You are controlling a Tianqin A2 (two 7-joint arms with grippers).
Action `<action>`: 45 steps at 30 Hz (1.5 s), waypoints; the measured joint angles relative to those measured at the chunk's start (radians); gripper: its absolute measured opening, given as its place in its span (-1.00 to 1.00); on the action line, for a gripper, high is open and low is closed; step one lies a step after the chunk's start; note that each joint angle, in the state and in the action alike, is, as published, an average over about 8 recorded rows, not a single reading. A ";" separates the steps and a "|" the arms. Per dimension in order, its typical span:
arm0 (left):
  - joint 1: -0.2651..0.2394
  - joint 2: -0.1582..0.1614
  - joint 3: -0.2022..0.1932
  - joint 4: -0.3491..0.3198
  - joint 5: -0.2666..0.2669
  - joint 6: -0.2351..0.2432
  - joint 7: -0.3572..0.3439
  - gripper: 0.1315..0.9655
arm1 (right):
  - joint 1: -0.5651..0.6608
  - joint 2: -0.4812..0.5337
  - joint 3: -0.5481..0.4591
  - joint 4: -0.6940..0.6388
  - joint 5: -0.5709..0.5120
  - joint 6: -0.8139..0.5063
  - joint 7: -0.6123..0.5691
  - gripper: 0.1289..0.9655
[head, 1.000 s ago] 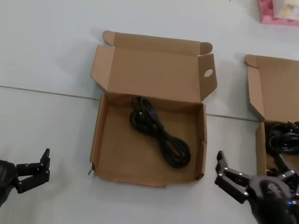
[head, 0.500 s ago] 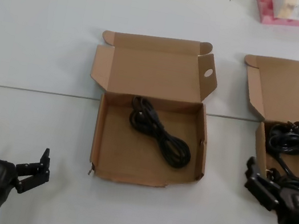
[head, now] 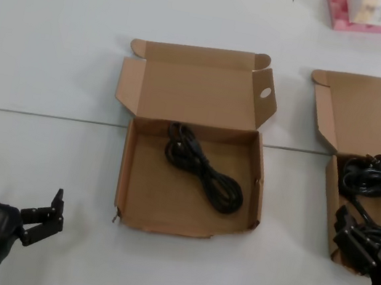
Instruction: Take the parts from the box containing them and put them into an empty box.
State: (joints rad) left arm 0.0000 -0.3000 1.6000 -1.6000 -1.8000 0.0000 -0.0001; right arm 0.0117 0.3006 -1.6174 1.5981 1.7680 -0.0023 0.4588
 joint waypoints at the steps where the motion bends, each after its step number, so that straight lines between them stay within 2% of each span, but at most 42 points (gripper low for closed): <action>1: 0.000 0.000 0.000 0.000 0.000 0.000 0.000 1.00 | 0.000 0.000 0.000 0.000 0.000 0.000 0.000 1.00; 45: 0.000 0.000 0.000 0.000 0.000 0.000 0.000 1.00 | 0.000 0.000 0.000 0.000 0.000 0.000 0.000 1.00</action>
State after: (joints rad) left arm 0.0000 -0.3000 1.6000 -1.6000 -1.8000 0.0000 0.0000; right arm 0.0116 0.3006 -1.6173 1.5981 1.7683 -0.0023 0.4588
